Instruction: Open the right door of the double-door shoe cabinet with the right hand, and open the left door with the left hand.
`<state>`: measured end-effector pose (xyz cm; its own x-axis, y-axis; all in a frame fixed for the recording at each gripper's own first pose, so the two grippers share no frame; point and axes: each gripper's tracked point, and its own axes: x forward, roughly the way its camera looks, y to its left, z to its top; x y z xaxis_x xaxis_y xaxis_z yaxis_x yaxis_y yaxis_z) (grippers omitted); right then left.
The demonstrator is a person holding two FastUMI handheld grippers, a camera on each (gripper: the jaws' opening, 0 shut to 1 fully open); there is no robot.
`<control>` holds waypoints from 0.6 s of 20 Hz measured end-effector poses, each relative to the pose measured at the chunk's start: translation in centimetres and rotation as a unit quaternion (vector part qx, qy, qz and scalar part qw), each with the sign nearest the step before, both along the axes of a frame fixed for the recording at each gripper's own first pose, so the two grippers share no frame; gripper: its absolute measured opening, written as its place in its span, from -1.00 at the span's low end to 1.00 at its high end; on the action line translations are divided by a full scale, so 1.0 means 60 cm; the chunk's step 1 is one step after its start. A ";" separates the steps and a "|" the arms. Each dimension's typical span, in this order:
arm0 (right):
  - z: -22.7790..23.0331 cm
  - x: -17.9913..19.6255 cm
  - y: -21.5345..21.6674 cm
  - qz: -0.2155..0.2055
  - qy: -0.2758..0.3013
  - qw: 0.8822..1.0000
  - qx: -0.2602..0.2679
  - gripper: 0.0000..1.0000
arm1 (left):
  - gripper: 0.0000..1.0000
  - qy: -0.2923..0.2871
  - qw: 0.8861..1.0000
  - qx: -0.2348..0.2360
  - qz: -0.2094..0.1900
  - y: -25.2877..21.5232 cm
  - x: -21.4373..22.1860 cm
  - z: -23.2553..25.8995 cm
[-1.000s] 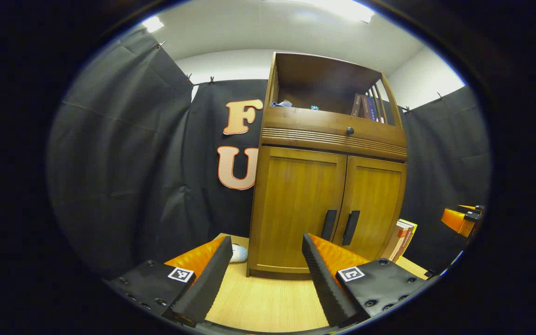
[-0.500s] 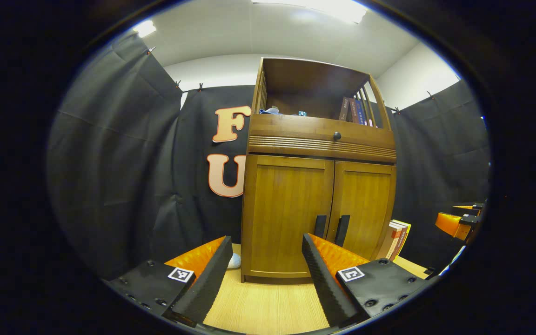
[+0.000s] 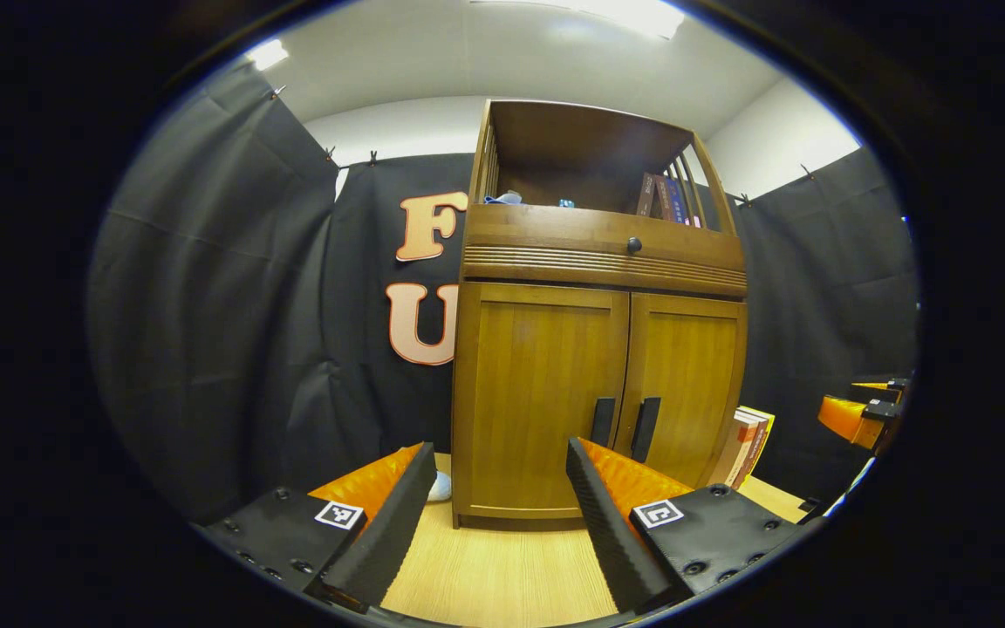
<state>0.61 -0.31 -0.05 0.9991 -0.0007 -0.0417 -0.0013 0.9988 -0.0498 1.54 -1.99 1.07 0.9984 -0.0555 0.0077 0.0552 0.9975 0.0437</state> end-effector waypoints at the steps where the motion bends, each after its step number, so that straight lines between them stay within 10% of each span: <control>1: -0.003 0.005 0.005 0.001 0.002 1.000 -0.001 0.87 | 0.86 0.000 1.000 0.001 0.001 0.002 0.001 -0.001; 12: -0.064 0.118 0.112 0.048 0.034 0.998 0.012 0.88 | 0.86 0.003 1.000 0.014 0.019 0.045 0.024 -0.007</control>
